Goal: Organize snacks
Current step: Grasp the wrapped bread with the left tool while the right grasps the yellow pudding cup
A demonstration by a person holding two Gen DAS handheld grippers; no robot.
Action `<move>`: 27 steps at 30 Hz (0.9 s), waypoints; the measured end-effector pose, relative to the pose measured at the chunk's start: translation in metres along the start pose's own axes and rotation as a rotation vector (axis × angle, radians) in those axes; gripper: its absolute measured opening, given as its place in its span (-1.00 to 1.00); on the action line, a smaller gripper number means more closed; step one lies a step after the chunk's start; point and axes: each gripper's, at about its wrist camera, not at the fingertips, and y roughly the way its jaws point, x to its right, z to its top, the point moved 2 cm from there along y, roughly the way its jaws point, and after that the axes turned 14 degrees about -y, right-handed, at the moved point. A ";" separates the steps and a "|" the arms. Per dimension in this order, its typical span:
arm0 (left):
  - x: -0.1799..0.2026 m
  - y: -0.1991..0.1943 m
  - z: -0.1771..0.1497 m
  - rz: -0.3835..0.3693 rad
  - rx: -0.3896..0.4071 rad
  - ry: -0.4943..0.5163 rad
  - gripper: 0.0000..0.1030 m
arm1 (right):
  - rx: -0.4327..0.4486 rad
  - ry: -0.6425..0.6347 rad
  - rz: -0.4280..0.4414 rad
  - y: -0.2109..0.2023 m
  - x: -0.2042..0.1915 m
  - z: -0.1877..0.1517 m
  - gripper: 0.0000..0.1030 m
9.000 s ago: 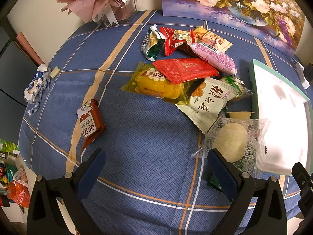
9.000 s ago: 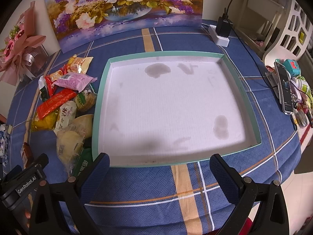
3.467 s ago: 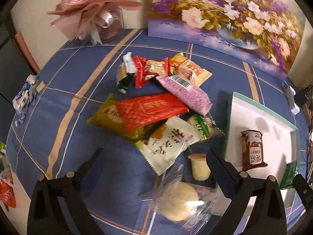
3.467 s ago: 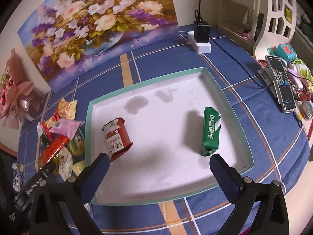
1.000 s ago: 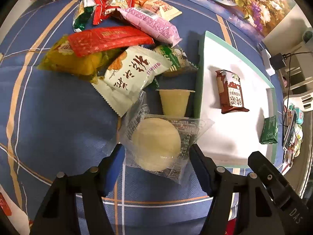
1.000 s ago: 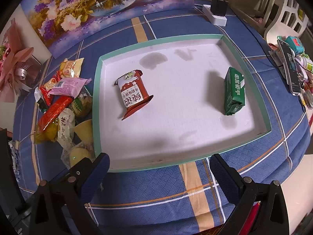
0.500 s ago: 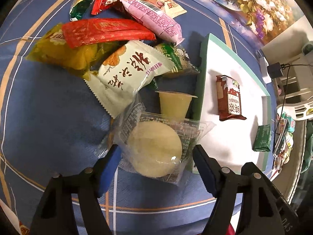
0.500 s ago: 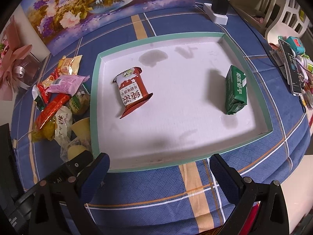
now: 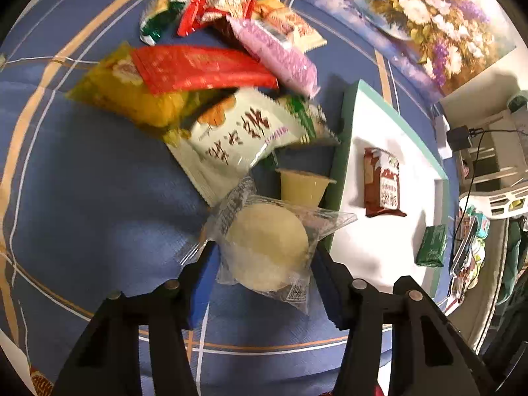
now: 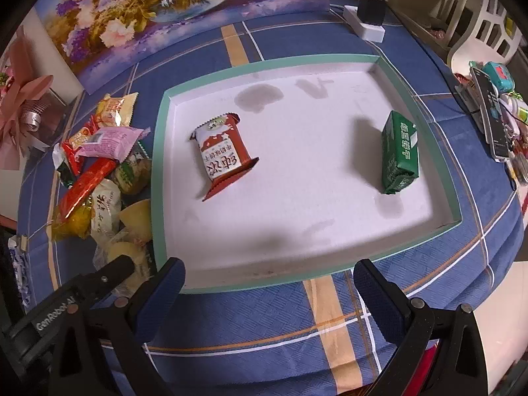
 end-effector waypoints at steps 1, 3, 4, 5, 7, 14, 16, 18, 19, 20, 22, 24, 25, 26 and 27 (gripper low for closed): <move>0.000 -0.004 0.000 -0.006 0.005 -0.006 0.09 | 0.007 -0.001 0.003 -0.001 0.000 0.001 1.00; -0.003 -0.009 0.003 -0.020 0.011 -0.021 0.08 | 0.022 -0.001 0.011 -0.003 -0.002 0.002 1.00; -0.005 -0.013 0.004 -0.027 0.015 -0.027 0.07 | 0.029 0.000 0.016 -0.004 -0.003 0.003 1.00; -0.007 -0.017 0.006 -0.032 0.024 -0.033 0.06 | 0.040 0.000 0.023 -0.006 -0.005 0.004 1.00; -0.013 -0.026 0.010 -0.025 0.051 -0.038 0.03 | 0.054 -0.005 0.029 -0.007 -0.008 0.005 1.00; -0.035 -0.034 0.023 -0.012 0.092 -0.130 0.03 | 0.097 -0.057 0.091 -0.004 -0.036 0.014 1.00; -0.043 -0.037 0.026 0.022 0.113 -0.137 0.03 | 0.108 -0.079 0.111 -0.003 -0.046 0.016 1.00; -0.050 -0.039 0.029 0.000 0.111 -0.160 0.03 | 0.118 -0.105 0.143 -0.001 -0.058 0.019 1.00; -0.052 -0.039 0.029 -0.004 0.111 -0.165 0.05 | 0.124 -0.120 0.164 0.000 -0.064 0.020 0.99; -0.052 -0.038 0.030 -0.007 0.112 -0.173 0.06 | 0.132 -0.133 0.182 0.000 -0.069 0.021 0.97; -0.056 -0.037 0.031 -0.025 0.104 -0.188 0.07 | 0.149 -0.166 0.207 0.002 -0.081 0.024 0.74; -0.058 -0.035 0.033 -0.040 0.091 -0.200 0.13 | 0.156 -0.204 0.220 0.004 -0.090 0.026 0.57; -0.057 -0.031 0.034 -0.042 0.083 -0.204 0.18 | 0.157 -0.219 0.226 0.005 -0.093 0.028 0.49; -0.057 -0.029 0.035 -0.048 0.073 -0.208 0.20 | 0.159 -0.234 0.232 0.006 -0.097 0.029 0.46; -0.058 -0.026 0.035 -0.054 0.063 -0.215 0.23 | 0.166 -0.250 0.238 0.006 -0.100 0.030 0.44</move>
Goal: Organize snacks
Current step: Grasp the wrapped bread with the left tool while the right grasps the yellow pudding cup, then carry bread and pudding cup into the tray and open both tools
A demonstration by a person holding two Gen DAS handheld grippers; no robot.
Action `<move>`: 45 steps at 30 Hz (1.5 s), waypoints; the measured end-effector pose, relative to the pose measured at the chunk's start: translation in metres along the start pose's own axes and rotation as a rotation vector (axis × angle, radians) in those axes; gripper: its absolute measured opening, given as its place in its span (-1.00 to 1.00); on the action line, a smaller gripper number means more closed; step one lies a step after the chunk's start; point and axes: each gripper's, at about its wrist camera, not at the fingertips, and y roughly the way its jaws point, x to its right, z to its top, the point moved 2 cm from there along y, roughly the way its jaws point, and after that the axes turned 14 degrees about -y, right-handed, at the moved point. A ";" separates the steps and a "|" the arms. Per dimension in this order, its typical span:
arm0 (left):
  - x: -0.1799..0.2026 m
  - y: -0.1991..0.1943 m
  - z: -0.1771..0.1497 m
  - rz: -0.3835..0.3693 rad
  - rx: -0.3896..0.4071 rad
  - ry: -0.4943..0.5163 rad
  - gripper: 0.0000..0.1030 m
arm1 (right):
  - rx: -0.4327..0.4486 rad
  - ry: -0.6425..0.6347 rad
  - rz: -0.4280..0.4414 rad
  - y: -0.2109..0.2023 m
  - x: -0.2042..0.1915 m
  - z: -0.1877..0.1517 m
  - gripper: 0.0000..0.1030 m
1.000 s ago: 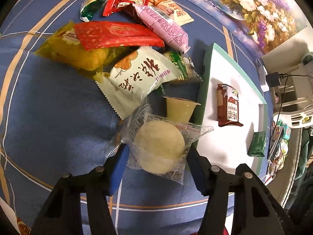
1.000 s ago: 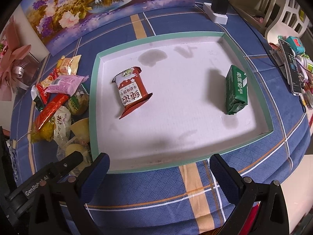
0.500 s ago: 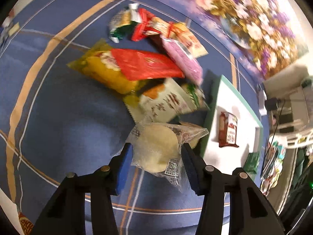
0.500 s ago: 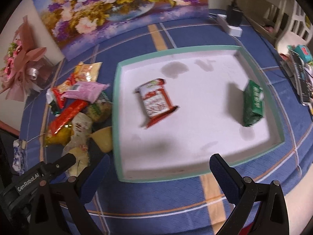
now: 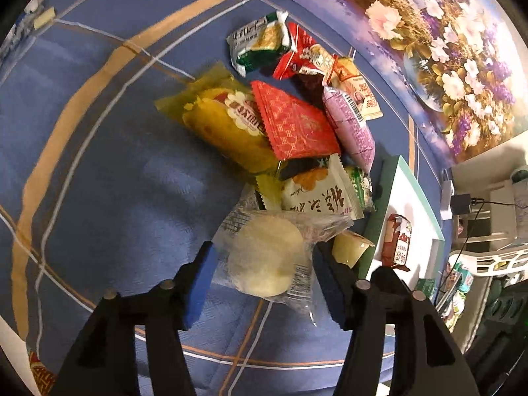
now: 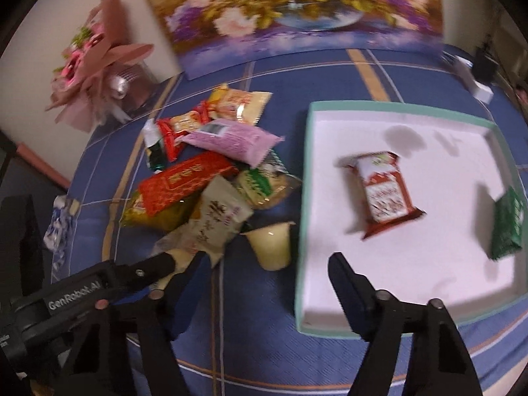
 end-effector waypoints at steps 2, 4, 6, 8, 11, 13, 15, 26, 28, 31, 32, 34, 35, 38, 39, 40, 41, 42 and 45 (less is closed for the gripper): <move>-0.002 0.004 0.002 0.002 -0.010 -0.010 0.32 | 0.005 -0.023 0.004 0.002 -0.004 0.004 0.42; -0.004 0.005 0.004 -0.004 -0.016 -0.013 0.35 | 0.008 -0.034 0.008 0.005 -0.003 0.008 0.40; -0.003 0.007 0.005 -0.007 -0.021 -0.008 0.36 | 0.006 -0.033 0.014 0.008 -0.001 0.010 0.39; -0.001 0.012 0.005 -0.009 -0.035 -0.001 0.39 | 0.007 -0.025 0.015 0.011 0.002 0.011 0.32; -0.001 0.023 0.003 -0.023 -0.090 -0.019 0.40 | 0.001 -0.010 0.028 0.013 0.008 0.012 0.18; 0.000 0.026 0.002 -0.020 -0.096 -0.016 0.40 | -0.001 0.003 0.037 0.015 0.013 0.012 0.18; 0.002 0.025 0.001 -0.017 -0.085 -0.007 0.36 | -0.003 0.004 0.036 0.015 0.015 0.012 0.17; -0.014 0.011 0.015 -0.016 -0.017 -0.097 0.27 | -0.029 -0.090 0.026 0.028 -0.005 0.018 -0.09; -0.018 0.007 0.019 -0.009 0.001 -0.108 0.27 | -0.042 -0.092 0.021 0.034 -0.005 0.018 -0.09; -0.022 0.004 0.024 -0.004 0.016 -0.121 0.27 | -0.051 -0.099 -0.001 0.039 -0.005 0.019 -0.09; -0.023 0.004 0.025 -0.005 0.016 -0.124 0.27 | -0.057 -0.104 -0.007 0.041 -0.005 0.020 -0.09; -0.026 0.005 0.027 -0.007 0.012 -0.130 0.27 | -0.069 -0.112 -0.018 0.047 -0.006 0.021 -0.09; -0.026 0.006 0.028 -0.008 0.011 -0.132 0.28 | -0.077 -0.116 -0.018 0.051 -0.006 0.020 -0.09; -0.027 0.005 0.030 -0.010 0.014 -0.131 0.28 | -0.085 -0.136 -0.015 0.055 -0.011 0.021 -0.09; -0.027 0.005 0.030 -0.010 0.015 -0.129 0.28 | -0.086 -0.147 -0.018 0.056 -0.013 0.021 -0.09; -0.027 0.005 0.030 -0.008 0.016 -0.127 0.28 | -0.087 -0.154 -0.023 0.057 -0.015 0.020 -0.09; -0.027 0.006 0.030 -0.006 0.017 -0.124 0.28 | -0.090 -0.160 -0.028 0.059 -0.017 0.020 -0.11; -0.026 0.007 0.030 -0.004 0.018 -0.122 0.28 | -0.095 -0.162 -0.027 0.061 -0.017 0.020 -0.12; -0.024 0.008 0.030 0.006 0.022 -0.116 0.30 | -0.097 -0.171 -0.024 0.065 -0.020 0.019 -0.11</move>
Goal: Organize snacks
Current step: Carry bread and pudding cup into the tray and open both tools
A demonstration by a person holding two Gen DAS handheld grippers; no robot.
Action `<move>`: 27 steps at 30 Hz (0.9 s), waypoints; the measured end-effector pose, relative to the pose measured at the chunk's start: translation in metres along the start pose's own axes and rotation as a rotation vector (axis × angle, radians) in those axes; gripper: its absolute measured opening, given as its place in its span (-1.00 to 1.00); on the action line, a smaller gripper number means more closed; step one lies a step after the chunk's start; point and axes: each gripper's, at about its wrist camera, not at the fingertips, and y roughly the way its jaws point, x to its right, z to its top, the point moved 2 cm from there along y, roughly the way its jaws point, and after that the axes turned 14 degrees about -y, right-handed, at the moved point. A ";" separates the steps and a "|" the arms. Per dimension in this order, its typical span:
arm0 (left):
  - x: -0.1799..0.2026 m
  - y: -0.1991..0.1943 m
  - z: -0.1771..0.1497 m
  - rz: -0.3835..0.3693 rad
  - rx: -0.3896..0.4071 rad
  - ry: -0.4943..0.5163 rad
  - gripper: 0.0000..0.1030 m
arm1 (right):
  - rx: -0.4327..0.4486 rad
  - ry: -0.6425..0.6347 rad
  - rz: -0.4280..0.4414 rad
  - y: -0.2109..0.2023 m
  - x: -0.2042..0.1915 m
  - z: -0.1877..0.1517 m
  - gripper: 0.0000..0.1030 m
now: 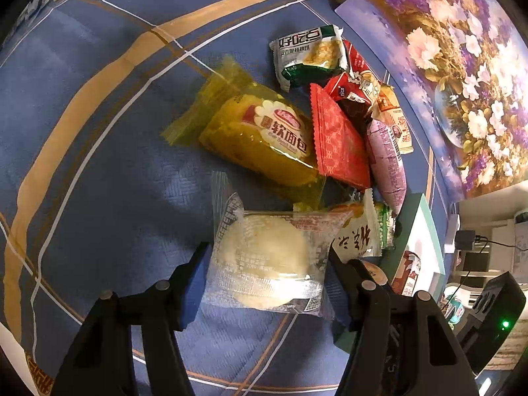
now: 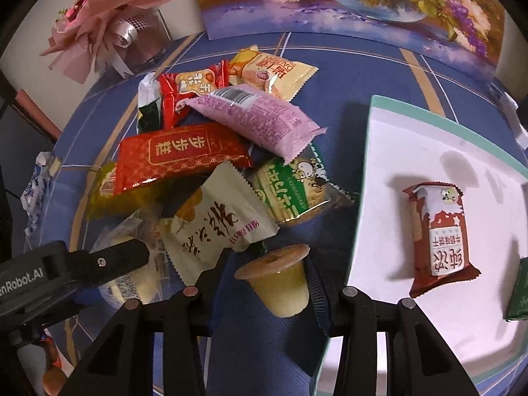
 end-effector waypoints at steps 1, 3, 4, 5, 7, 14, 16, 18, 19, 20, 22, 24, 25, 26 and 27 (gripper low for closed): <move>0.001 0.001 0.000 0.005 0.002 0.003 0.31 | -0.001 -0.002 -0.003 0.000 0.000 0.000 -0.11; 0.005 0.007 -0.001 0.019 -0.001 0.018 0.34 | -0.006 -0.010 -0.006 0.001 -0.002 -0.001 -0.11; 0.006 0.010 -0.002 0.026 -0.001 0.023 0.35 | -0.008 -0.014 -0.007 0.002 -0.003 -0.002 -0.11; 0.009 0.011 -0.003 0.041 0.007 0.038 0.36 | -0.007 -0.019 -0.011 0.002 -0.004 -0.003 -0.11; 0.013 0.012 -0.005 0.050 0.014 0.042 0.35 | -0.005 -0.021 -0.016 0.002 -0.005 -0.003 -0.11; 0.012 0.005 -0.005 0.023 0.031 0.025 0.26 | -0.006 -0.006 0.003 -0.002 -0.008 -0.005 -0.11; 0.014 0.001 -0.005 0.015 0.042 0.023 0.26 | 0.003 0.003 0.025 -0.005 -0.007 -0.003 -0.11; 0.017 -0.005 -0.005 0.003 0.057 0.025 0.25 | 0.015 0.003 0.032 -0.011 -0.006 -0.003 -0.11; 0.019 -0.009 -0.006 -0.004 0.068 0.028 0.25 | 0.020 0.005 0.033 -0.014 -0.006 -0.002 -0.11; 0.019 -0.013 -0.004 -0.008 0.076 0.030 0.25 | 0.027 0.009 0.039 -0.016 -0.004 -0.002 -0.11; 0.023 -0.021 -0.005 -0.020 0.100 0.040 0.25 | 0.047 0.016 0.054 -0.024 -0.003 -0.001 -0.11; 0.029 -0.026 -0.008 -0.028 0.116 0.048 0.25 | 0.066 0.017 0.055 -0.032 -0.002 0.000 -0.11; 0.032 -0.029 -0.009 -0.034 0.125 0.054 0.25 | 0.074 0.019 0.058 -0.035 -0.001 0.001 -0.11; 0.034 -0.031 -0.011 -0.037 0.130 0.059 0.25 | 0.079 0.023 0.060 -0.038 0.001 0.001 -0.11; 0.037 -0.033 -0.013 -0.039 0.136 0.066 0.25 | 0.084 0.028 0.061 -0.040 0.003 0.001 -0.11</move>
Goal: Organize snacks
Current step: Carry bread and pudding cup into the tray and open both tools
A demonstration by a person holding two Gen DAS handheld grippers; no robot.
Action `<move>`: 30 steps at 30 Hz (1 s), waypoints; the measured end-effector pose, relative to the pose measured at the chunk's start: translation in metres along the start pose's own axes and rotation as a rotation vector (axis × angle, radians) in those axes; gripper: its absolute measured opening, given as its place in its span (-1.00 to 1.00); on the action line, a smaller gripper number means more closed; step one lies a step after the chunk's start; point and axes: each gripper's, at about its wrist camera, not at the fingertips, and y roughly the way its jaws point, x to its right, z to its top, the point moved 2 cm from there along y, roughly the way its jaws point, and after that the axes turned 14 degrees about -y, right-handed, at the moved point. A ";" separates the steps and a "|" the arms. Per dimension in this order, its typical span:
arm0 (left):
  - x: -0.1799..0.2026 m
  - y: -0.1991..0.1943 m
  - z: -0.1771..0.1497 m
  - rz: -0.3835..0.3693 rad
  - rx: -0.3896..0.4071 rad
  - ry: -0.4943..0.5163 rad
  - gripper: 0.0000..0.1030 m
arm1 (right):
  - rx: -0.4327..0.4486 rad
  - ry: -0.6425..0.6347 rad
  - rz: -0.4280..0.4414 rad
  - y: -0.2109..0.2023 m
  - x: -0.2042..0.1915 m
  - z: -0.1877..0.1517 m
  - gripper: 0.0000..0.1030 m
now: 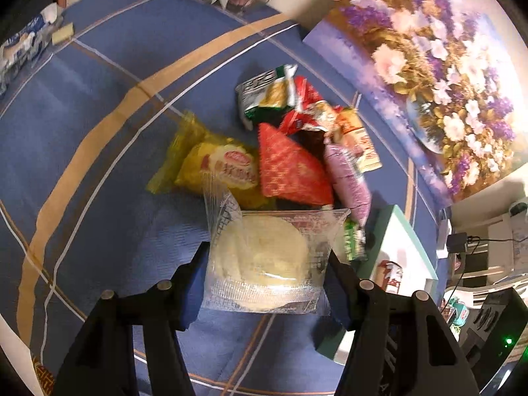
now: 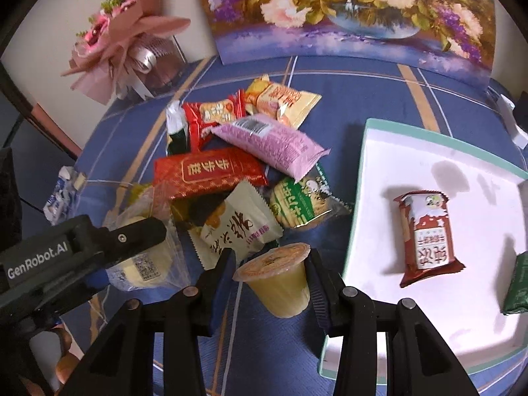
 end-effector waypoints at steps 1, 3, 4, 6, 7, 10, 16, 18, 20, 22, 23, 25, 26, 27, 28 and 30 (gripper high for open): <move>0.004 -0.001 -0.002 -0.003 0.005 0.008 0.25 | 0.004 0.005 -0.001 -0.002 0.001 0.001 -0.11; 0.013 -0.002 -0.007 -0.007 0.009 0.021 0.25 | 0.016 0.025 -0.003 -0.010 0.010 -0.001 -0.11; 0.016 -0.001 -0.008 -0.009 0.011 0.027 0.25 | 0.023 0.036 -0.003 -0.015 0.014 -0.001 -0.11; 0.025 -0.002 -0.016 -0.017 0.011 0.052 0.26 | 0.046 0.068 -0.008 -0.024 0.026 -0.002 -0.11; 0.030 -0.002 -0.019 -0.023 0.011 0.064 0.25 | 0.055 0.082 -0.019 -0.030 0.033 -0.003 -0.11; 0.051 -0.002 -0.033 -0.042 0.010 0.122 0.25 | 0.082 0.133 -0.068 -0.046 0.057 -0.008 -0.11; 0.096 0.009 -0.073 -0.068 -0.005 0.274 0.26 | 0.108 0.243 -0.156 -0.067 0.111 -0.023 -0.11; 0.111 0.016 -0.089 -0.063 -0.020 0.327 0.26 | 0.111 0.272 -0.183 -0.073 0.127 -0.029 -0.11; 0.119 0.023 -0.103 -0.053 -0.037 0.369 0.26 | 0.109 0.299 -0.209 -0.077 0.142 -0.035 -0.11; 0.126 0.030 -0.117 -0.044 -0.061 0.404 0.26 | 0.101 0.325 -0.243 -0.080 0.156 -0.042 -0.11; 0.130 0.035 -0.124 -0.040 -0.078 0.418 0.26 | 0.097 0.337 -0.256 -0.082 0.162 -0.045 -0.10; 0.134 0.042 -0.135 -0.031 -0.106 0.441 0.26 | 0.092 0.370 -0.263 -0.085 0.175 -0.052 -0.10; 0.136 0.046 -0.140 -0.025 -0.120 0.452 0.26 | 0.089 0.389 -0.260 -0.086 0.181 -0.055 -0.10; 0.139 0.049 -0.145 -0.018 -0.128 0.461 0.26 | 0.085 0.399 -0.259 -0.085 0.184 -0.056 -0.10; 0.140 0.052 -0.149 -0.010 -0.136 0.471 0.26 | 0.080 0.408 -0.261 -0.085 0.188 -0.059 -0.10; 0.142 0.056 -0.154 0.003 -0.142 0.487 0.27 | 0.062 0.425 -0.266 -0.085 0.193 -0.064 -0.10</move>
